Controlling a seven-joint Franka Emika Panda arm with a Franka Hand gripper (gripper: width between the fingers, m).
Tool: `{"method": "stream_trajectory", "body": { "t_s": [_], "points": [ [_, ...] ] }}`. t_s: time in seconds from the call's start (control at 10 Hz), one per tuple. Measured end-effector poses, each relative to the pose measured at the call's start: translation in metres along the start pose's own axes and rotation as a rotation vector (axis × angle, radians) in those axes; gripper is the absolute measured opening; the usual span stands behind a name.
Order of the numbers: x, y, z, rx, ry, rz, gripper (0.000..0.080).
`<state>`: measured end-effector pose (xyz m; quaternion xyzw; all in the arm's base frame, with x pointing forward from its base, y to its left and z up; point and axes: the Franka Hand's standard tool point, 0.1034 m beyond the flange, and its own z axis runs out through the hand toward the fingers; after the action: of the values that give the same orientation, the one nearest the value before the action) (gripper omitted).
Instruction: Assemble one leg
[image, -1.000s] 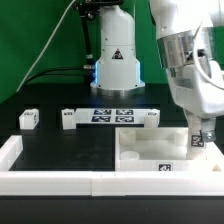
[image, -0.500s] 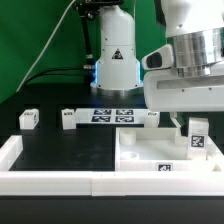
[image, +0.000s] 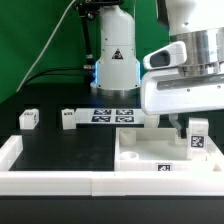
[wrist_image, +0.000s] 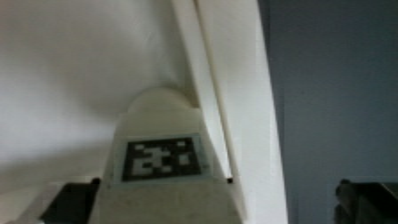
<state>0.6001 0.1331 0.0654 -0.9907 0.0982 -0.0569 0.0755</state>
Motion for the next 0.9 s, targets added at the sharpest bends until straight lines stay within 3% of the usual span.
{"method": "stream_trajectory", "body": {
  "t_s": [0.1,0.2,0.3,0.4,0.9],
  "points": [
    [0.000,0.000,0.000,0.000,0.000,0.001,0.0519],
    [0.001,0.003,0.000,-0.003,0.001,0.005,0.0519],
    [0.002,0.008,0.000,-0.008,0.002,0.010,0.0381],
    [0.003,0.012,0.000,-0.013,0.003,0.014,0.0294],
    [0.004,0.014,0.000,-0.010,0.007,0.056,0.0294]
  ]
}}
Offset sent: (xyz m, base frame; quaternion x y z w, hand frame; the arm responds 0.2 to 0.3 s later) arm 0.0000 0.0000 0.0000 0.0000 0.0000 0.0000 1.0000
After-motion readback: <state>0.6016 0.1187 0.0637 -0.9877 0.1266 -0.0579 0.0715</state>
